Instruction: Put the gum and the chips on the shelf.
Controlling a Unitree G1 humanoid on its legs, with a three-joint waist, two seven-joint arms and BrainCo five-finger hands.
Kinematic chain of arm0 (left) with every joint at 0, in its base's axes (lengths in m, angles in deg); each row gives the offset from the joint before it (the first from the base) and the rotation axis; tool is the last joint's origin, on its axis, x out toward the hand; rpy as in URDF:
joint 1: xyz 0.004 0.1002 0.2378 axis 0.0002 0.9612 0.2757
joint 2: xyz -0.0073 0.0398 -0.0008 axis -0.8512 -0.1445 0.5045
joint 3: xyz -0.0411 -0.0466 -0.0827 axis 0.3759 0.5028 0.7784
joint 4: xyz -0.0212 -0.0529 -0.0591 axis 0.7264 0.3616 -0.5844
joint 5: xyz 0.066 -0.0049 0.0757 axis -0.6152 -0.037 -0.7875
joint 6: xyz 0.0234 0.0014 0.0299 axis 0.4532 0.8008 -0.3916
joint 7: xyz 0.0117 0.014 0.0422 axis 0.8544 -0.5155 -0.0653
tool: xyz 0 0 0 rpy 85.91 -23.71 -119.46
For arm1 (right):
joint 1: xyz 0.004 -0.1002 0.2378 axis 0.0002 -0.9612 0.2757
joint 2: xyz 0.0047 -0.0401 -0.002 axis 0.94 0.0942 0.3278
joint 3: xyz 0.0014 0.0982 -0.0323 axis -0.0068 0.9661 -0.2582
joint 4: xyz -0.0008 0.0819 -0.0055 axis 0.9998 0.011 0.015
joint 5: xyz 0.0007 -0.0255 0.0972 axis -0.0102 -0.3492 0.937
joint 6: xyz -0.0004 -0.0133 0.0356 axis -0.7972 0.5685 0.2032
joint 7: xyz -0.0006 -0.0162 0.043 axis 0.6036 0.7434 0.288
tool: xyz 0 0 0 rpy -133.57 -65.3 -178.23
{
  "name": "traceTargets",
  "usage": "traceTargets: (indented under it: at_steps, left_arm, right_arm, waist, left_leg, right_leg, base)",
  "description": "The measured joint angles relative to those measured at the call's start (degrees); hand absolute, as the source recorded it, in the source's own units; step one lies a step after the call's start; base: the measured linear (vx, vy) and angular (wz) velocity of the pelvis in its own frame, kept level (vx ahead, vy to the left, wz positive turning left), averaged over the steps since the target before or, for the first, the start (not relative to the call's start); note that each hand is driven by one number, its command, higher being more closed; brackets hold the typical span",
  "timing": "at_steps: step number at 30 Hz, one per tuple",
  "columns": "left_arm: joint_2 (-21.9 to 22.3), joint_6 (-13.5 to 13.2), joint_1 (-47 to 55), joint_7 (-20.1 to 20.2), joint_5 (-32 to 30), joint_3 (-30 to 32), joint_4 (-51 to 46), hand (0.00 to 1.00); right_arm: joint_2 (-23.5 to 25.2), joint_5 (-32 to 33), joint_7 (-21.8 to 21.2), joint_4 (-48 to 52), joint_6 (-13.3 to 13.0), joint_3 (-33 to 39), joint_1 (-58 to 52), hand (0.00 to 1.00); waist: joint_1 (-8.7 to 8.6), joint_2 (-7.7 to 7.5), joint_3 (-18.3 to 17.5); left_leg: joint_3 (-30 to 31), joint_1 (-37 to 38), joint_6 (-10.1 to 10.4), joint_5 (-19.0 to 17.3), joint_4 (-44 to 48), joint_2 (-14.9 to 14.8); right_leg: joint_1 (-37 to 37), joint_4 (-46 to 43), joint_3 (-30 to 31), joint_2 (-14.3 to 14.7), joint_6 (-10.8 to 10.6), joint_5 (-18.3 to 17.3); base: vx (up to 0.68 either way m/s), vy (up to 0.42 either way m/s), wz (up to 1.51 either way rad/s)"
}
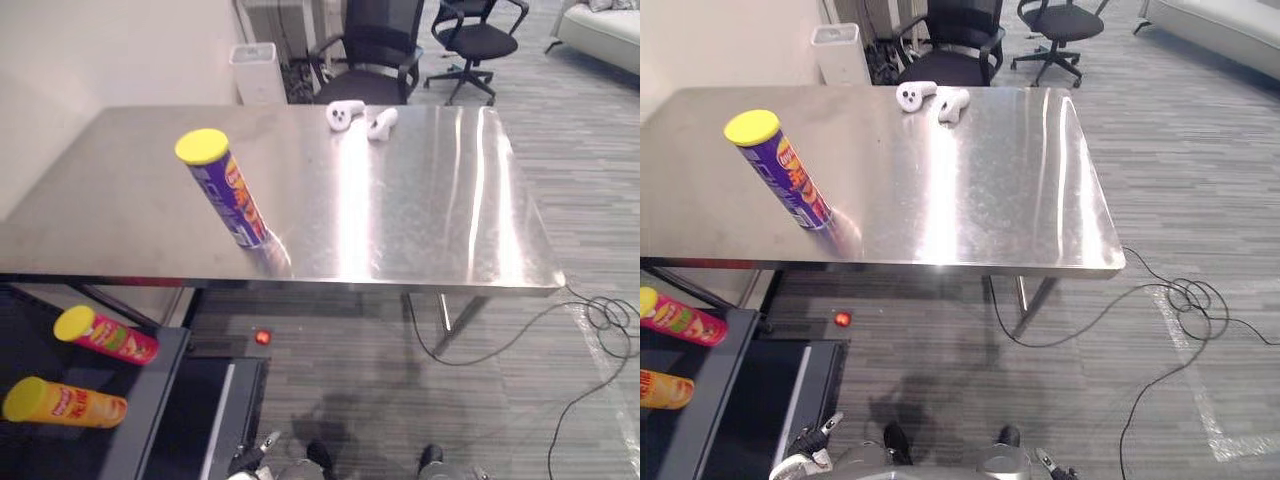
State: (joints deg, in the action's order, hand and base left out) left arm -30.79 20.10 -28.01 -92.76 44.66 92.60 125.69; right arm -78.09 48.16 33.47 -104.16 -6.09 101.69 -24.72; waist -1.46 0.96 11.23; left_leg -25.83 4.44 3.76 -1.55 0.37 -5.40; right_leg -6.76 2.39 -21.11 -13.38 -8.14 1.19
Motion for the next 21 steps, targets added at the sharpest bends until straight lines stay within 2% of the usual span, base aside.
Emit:
traceTargets:
  at_steps: [3,7,9,11,14,16,18,19,21]
  left_arm:
    - [0.22,0.01,0.3,0.14,-0.5,-2.48,0.18,0.0]
    - [-0.52,0.0,0.13,1.21,-1.97,-2.62,0.05,0.0]
    - [-1.14,0.01,0.07,1.49,-2.46,-2.52,0.05,0.0]
    - [-1.78,0.04,0.08,1.45,-2.63,-1.57,0.16,0.0]
    - [-2.29,0.15,0.1,1.41,-2.95,1.28,1.11,0.0]
    - [-2.26,0.44,0.27,1.37,-5.06,3.66,1.22,0.0]
    - [-2.05,1.34,1.52,1.38,-6.67,6.39,1.75,0.0]
    - [-2.02,1.44,1.98,1.37,-6.71,6.95,1.75,0.0]
    - [-2.09,1.48,3.65,1.34,-6.71,8.08,1.73,0.0]
  right_arm:
    - [-1.01,-0.22,-0.59,1.0,-0.36,-0.15,-0.82,0.0]
    - [-0.5,-0.97,-0.92,0.93,-0.16,0.62,-1.88,0.0]
    - [-0.21,2.19,-1.38,0.87,-0.17,1.46,-1.8,0.0]
    - [0.37,7.06,-1.56,0.67,-0.19,4.09,-1.79,0.0]
    - [0.72,10.8,-1.56,0.24,-0.13,11.89,-1.54,0.0]
    - [-0.04,11.34,-1.24,0.21,0.01,19.25,-1.2,0.0]
    - [-3.79,13.26,-0.22,-2.1,0.19,29.95,-0.37,0.0]
    - [-4.82,13.75,-0.01,-2.45,0.25,32.71,-0.12,0.0]
    - [-9.25,15.22,1.14,-4.06,0.3,41.41,1.78,0.0]
  waist:
    - [-0.23,1.42,-0.95]
    - [-0.03,-0.11,-1.38]
    - [-0.07,-0.72,-1.71]
    - [-0.05,-1.97,-1.92]
    - [-0.04,-3.04,-2.53]
    - [-0.11,-3.01,-2.65]
    - [-0.45,-2.59,-3.55]
    - [-0.57,-2.7,-3.8]
    - [-1.65,-2.66,-4.78]
  left_leg:
    - [0.78,1.92,-0.11,2.15,-5.01,1.61]
    - [2.15,2.1,-0.18,2.39,-5.79,1.94]
    - [2.25,2.29,-0.19,2.38,-5.82,2.19]
    - [2.22,2.68,-0.19,2.36,-5.85,2.36]
    - [1.78,2.86,-0.2,2.25,-5.87,2.43]
    - [1.37,3.19,-0.21,2.08,-5.9,2.5]
    - [1.07,3.31,-0.05,1.53,-6.19,2.55]
    - [0.97,3.3,-0.02,1.48,-6.22,2.56]
    - [0.68,3.24,0.22,1.2,-6.23,2.56]
  right_leg:
    - [-0.16,-0.13,-0.66,-0.12,-0.59,-0.57]
    - [-0.68,-0.47,-2.01,-0.21,-0.69,-1.12]
    - [-0.79,-0.45,-1.98,-0.41,-0.69,-1.12]
    - [-1.02,-0.41,-1.85,-0.56,-0.68,-1.12]
    - [-1.0,-0.32,-1.55,-0.6,-0.65,-1.11]
    - [-0.99,-0.33,-1.0,-0.61,-0.64,-1.11]
    - [-0.91,-0.33,-0.65,-0.64,-0.65,-1.1]
    - [-0.81,-0.33,-0.57,-0.65,-0.65,-1.1]
    - [-0.57,-0.34,-0.35,-0.67,-0.66,-1.09]
  base:
    - [0.06,0.015,0.1]
    - [0.06,0.0,0.15]
    - [0.06,0.004,-0.01]
    - [0.03,0.003,-0.05]
    - [0.0,-0.002,-0.05]
    - [-0.02,0.005,-0.12]
    - [-0.04,0.008,-0.08]
    - [-0.02,0.006,-0.09]
    - [0.0,0.003,-0.08]
